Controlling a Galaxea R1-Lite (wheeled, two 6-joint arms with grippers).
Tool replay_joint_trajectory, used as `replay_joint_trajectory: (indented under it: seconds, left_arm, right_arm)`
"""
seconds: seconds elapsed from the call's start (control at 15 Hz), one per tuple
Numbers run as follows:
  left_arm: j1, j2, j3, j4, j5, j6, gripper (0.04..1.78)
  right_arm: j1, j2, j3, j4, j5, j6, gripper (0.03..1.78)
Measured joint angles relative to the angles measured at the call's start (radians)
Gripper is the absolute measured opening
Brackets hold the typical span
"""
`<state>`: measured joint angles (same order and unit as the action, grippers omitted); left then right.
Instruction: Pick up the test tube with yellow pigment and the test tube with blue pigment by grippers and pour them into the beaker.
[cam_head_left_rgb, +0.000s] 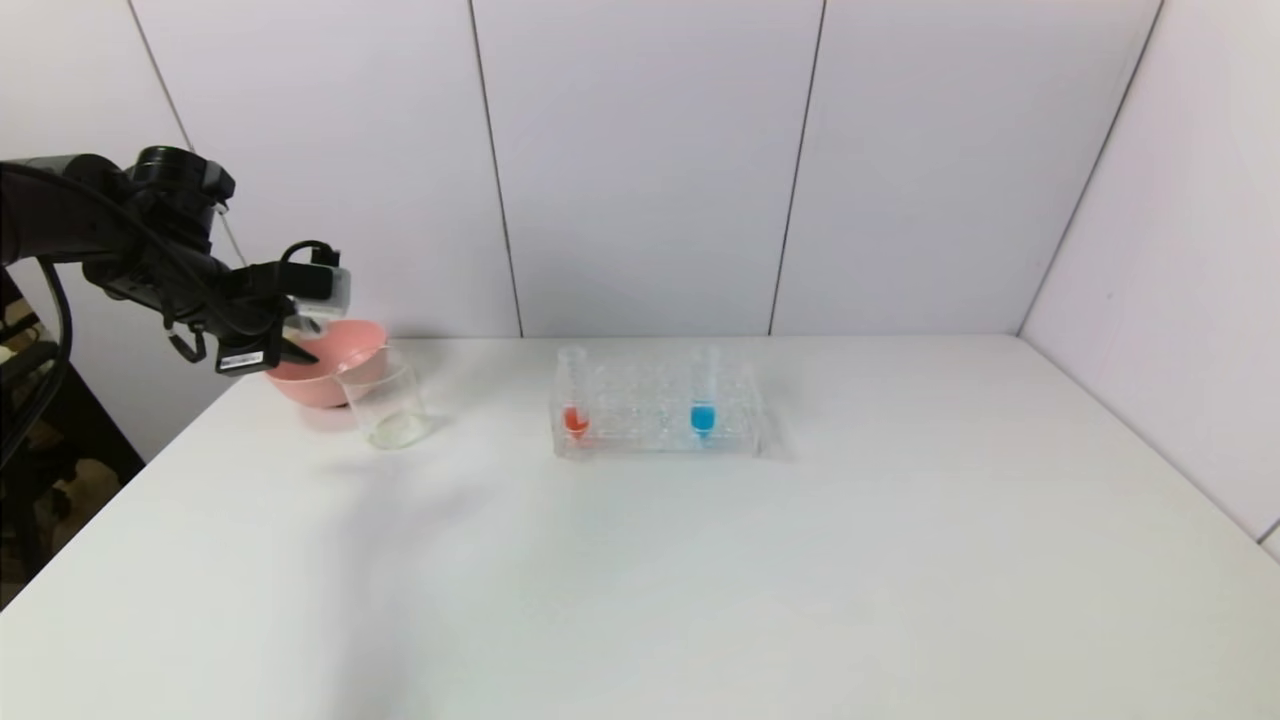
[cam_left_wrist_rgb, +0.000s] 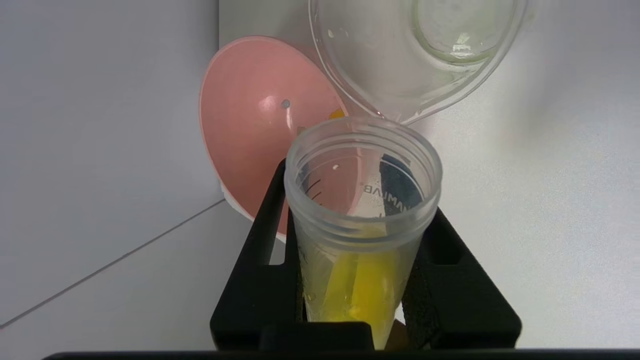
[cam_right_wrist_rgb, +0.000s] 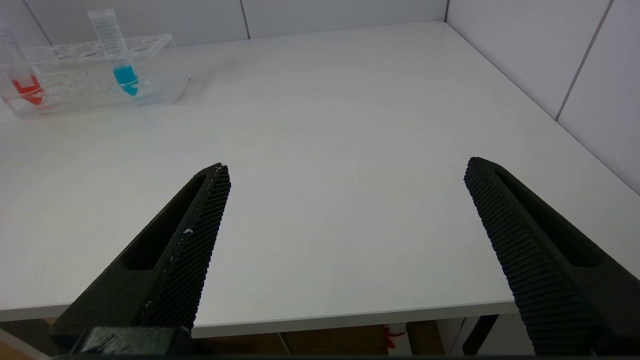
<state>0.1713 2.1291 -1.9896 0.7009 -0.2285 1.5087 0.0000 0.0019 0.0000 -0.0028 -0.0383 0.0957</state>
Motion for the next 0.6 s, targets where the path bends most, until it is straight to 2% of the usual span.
replay_joint_trajectory:
  seconds: [0.6]
  left_arm:
    - [-0.004,0.000,0.000,0.006,0.018,0.000,0.55]
  right_arm:
    - [0.000,0.000,0.000,0.000,0.000,0.000,1.71]
